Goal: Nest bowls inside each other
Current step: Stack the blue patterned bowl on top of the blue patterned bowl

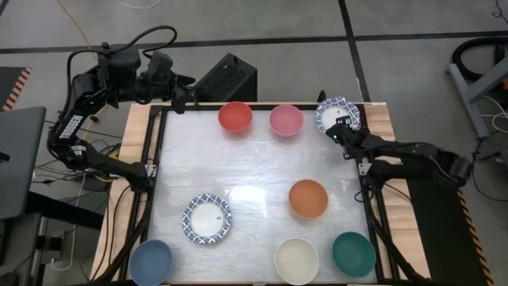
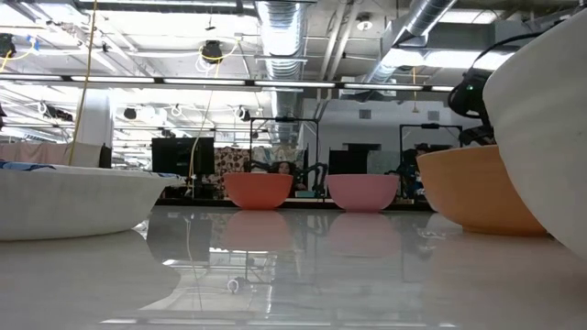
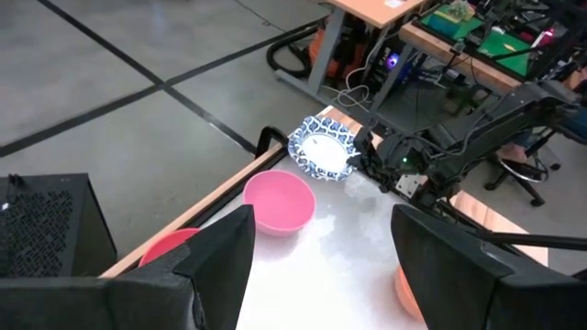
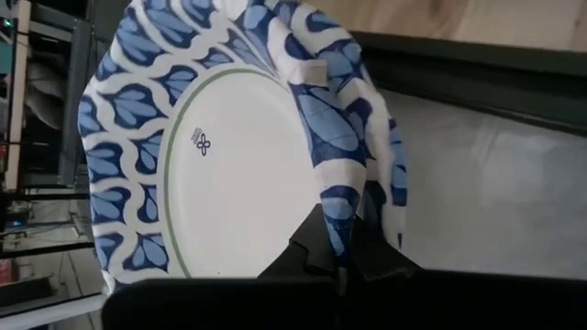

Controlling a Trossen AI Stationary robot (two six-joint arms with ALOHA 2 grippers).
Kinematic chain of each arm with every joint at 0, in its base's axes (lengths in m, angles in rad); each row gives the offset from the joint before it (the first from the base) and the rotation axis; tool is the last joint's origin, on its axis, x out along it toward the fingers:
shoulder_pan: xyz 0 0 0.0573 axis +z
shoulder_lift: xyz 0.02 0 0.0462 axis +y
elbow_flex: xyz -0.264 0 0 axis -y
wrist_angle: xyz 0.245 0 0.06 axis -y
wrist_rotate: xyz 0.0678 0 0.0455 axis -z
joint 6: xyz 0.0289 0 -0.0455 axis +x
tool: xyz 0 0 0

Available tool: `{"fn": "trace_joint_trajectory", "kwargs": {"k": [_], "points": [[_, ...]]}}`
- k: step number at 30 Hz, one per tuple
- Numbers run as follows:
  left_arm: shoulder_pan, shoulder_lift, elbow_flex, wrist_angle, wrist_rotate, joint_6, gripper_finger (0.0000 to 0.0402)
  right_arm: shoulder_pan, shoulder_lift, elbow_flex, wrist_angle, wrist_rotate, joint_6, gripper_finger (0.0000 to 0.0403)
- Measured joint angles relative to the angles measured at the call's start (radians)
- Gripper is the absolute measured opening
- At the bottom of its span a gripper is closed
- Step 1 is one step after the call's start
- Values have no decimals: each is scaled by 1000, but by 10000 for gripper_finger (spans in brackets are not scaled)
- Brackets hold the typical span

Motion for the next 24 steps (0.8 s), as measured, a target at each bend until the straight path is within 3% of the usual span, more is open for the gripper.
{"fn": "trace_joint_trajectory", "kwargs": {"k": [7, 24], "points": [[0, 0, 0, 0, 0, 0, 245, 0, 7, 0, 3, -4, 0, 14], [0, 0, 0, -6, 0, 0, 245, 0, 5, 0, 5, -3, -2, 120]]}}
